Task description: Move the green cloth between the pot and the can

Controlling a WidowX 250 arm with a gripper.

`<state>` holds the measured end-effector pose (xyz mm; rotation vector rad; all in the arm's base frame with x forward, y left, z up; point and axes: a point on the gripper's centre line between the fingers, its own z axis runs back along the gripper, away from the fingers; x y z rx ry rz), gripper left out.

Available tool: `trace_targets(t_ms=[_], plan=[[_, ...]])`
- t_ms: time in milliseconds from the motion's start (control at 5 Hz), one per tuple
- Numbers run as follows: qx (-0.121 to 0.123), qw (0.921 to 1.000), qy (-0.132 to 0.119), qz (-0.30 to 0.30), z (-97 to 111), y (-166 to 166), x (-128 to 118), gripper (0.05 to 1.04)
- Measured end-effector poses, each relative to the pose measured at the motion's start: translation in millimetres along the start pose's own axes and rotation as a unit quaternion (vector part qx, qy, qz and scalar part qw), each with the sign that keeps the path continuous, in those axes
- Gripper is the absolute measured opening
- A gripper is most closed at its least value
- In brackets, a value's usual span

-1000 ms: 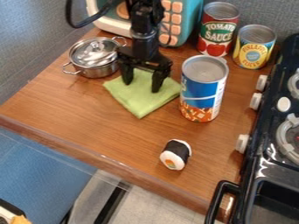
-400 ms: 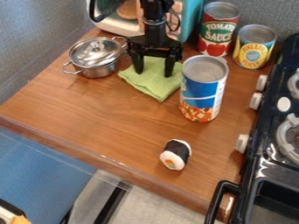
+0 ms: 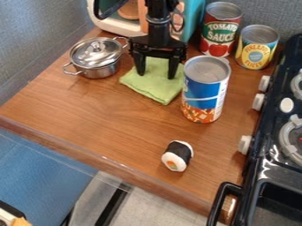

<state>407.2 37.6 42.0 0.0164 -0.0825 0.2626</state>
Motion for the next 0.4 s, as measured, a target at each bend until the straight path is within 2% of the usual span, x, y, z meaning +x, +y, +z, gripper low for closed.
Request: trace_targets(t_ms=[200, 400], plan=[[-0.016, 0.999, -0.038, -0.015, 37.9, -5.1, 5.0, 0.998], [-0.018, 0.999, -0.034, -0.025, 42.8, 0.0, 1.7, 0.998]])
